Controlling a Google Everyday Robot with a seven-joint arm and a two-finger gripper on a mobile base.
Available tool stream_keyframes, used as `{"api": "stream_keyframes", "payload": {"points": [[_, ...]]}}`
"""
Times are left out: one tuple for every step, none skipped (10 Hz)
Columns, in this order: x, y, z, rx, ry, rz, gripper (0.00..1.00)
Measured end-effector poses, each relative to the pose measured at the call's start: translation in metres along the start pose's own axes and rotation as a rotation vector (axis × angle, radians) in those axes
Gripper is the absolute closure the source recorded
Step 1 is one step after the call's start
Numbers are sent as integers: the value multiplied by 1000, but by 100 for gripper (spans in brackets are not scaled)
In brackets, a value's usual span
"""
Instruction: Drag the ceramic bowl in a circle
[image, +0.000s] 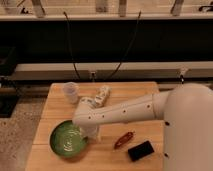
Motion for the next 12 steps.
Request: {"api": "stream_keyframes", "payload": {"points": [[3, 1, 0, 3, 1, 6, 69], [4, 2, 0, 2, -1, 11, 79], [5, 2, 0, 5, -1, 15, 87], [7, 1, -1, 8, 0, 18, 95], [7, 1, -1, 8, 0, 18, 96], [7, 2, -1, 8, 0, 18, 96], [7, 2, -2, 7, 0, 18, 96], [7, 3, -3, 4, 0, 19, 96], [7, 4, -3, 5, 0, 20, 96], [7, 3, -4, 5, 0, 19, 96], [7, 3, -4, 5, -1, 19, 96], [8, 3, -4, 8, -1, 18, 96]]}}
